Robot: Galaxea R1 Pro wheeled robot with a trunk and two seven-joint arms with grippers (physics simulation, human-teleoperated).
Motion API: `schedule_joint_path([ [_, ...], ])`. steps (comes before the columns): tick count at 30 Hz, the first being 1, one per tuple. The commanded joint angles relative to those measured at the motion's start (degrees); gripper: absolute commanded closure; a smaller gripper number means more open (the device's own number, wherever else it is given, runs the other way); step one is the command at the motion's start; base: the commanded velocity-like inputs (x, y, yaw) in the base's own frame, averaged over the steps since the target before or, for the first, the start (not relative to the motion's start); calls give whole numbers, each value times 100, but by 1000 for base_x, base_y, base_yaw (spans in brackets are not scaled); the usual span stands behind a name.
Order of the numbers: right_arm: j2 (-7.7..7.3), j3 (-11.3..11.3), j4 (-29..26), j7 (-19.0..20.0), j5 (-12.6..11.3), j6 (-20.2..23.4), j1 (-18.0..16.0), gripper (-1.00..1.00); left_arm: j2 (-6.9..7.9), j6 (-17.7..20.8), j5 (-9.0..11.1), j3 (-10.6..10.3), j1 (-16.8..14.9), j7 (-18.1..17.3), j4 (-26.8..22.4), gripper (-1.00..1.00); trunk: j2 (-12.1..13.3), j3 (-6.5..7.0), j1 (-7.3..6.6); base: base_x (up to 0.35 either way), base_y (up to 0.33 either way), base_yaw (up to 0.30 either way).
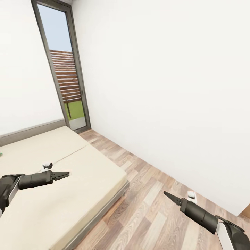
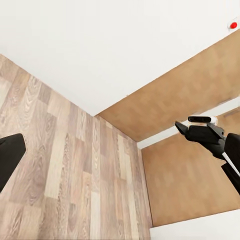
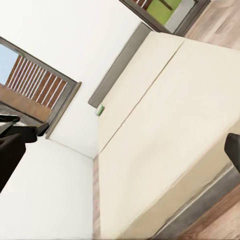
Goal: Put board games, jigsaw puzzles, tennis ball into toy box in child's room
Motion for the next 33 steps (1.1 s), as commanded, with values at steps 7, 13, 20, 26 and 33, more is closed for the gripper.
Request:
schedule_joint_path([
  [7, -1, -3, -2, 5, -21, 34, -17, -100, 0, 58, -3, 0, -7, -22, 0, -100, -13, -13, 4, 0, 4, 291],
  [13, 0, -1, -2, 5, -20, 41, -42, -100, 0, 59, -3, -1, -7, -22, 2, -100, -13, -13, 4, 0, 57, 292],
  [20, -1, 2, -2, 5, -21, 42, -47, -100, 0, 60, -3, 0, -7, -22, 1, -100, -13, -13, 4, -11, 143, 292],
  [26, -1, 4, -2, 5, -21, 43, -47, -100, 0, 65, -3, -4, -7, -22, 0, -100, -13, -13, 4, -63, 235, 292],
  [33, -1, 92, 2, 5, -16, 37, -48, -100, 0, 66, -3, -2, -7, -22, 0, -100, -13, -13, 4, -74, 263, 291],
])
